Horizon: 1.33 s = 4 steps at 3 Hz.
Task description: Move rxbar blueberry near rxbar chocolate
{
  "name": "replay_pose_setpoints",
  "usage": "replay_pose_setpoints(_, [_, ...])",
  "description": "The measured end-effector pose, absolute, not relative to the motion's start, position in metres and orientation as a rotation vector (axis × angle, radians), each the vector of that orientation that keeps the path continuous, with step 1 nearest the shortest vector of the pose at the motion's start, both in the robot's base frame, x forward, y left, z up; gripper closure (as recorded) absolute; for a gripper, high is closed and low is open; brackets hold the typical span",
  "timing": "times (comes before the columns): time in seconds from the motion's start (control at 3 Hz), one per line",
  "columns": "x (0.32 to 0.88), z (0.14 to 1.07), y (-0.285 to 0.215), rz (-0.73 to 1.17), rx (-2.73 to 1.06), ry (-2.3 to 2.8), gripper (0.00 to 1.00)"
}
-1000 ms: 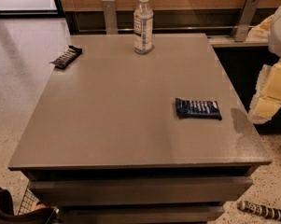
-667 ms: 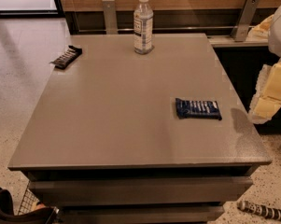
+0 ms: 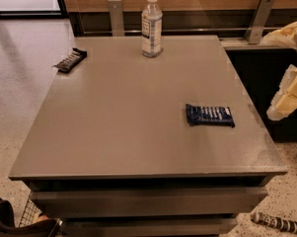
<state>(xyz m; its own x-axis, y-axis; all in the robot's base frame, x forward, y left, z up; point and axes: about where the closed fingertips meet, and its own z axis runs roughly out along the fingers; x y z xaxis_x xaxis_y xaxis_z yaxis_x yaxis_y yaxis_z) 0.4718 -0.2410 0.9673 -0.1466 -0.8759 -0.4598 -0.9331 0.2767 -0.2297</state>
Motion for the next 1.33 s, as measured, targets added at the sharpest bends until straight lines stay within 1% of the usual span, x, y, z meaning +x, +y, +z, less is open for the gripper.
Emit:
replay_pose_setpoints(0.33, [0.506, 0.935, -0.241, 0.438, -1.571, 1.838, 0.00])
replay_pose_setpoints(0.67, [0.519, 0.911, -0.233, 0.593, -1.535, 1.725, 0.00])
replay_pose_setpoints(1.0, [0.513, 0.901, -0.232, 0.641, -1.474, 1.605, 0.00])
replay_pose_setpoints(1.33, [0.514, 0.901, -0.231, 0.643, -1.478, 1.608, 0.00])
